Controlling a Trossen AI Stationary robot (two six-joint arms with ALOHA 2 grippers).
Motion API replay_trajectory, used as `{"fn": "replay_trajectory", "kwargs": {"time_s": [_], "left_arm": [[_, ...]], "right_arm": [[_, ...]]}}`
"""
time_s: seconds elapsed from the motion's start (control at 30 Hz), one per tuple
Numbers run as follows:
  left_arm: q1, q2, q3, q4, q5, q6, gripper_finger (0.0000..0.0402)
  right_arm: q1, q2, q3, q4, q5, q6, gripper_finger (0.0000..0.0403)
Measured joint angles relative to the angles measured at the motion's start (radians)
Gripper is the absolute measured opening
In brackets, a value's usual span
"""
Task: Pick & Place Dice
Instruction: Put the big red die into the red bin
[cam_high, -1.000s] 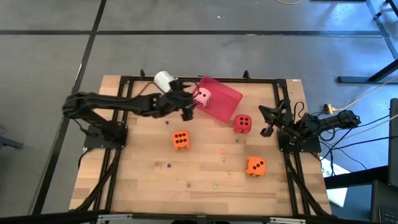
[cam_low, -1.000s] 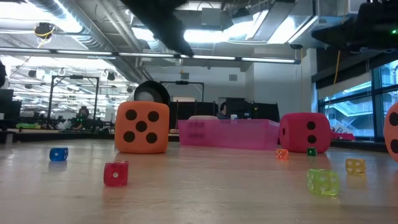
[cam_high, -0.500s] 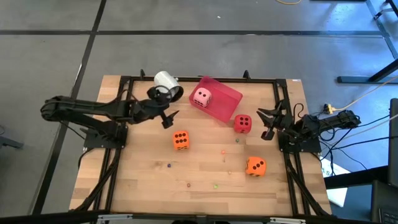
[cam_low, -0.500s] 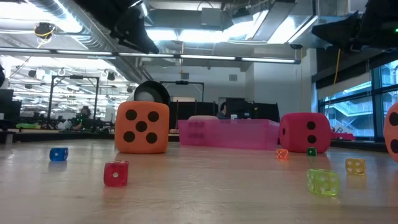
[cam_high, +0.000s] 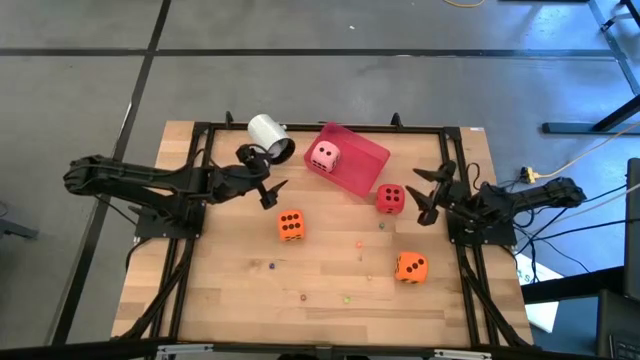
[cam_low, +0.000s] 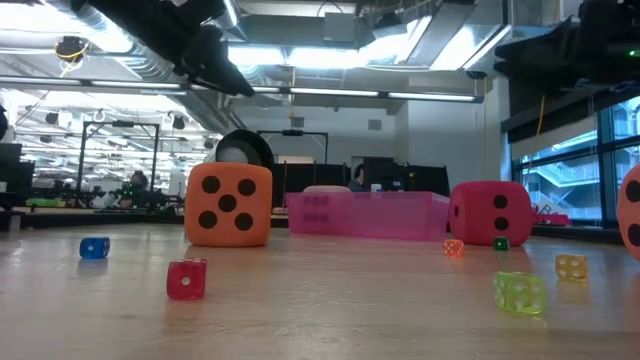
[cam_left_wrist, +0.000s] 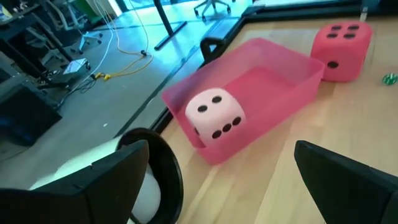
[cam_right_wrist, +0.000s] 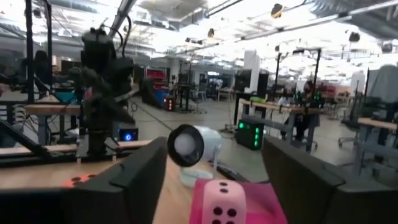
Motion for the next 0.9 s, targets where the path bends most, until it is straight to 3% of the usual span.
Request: {"fn": "replay_trajectory", "kwargs": {"time_s": [0.3,0.57,0.9], "left_arm": [[0.000,0.000,0.000,0.048,0.000,0.057,0.0400],[0.000,0.000,0.000,0.049,0.000,0.083,0.0400],[0.000,0.000,0.000,0.049,0.001,0.079,0.0400]], "right_arm": [[-0.038,0.140,0.001,0.019,-0.023,0.104,0.0342],[-0.040,0.261,0.074,0.017,-0.100,0.115,0.0360],[-0.040,0.441,0.128,0.005,-0.100,0.162,0.0393]]}}
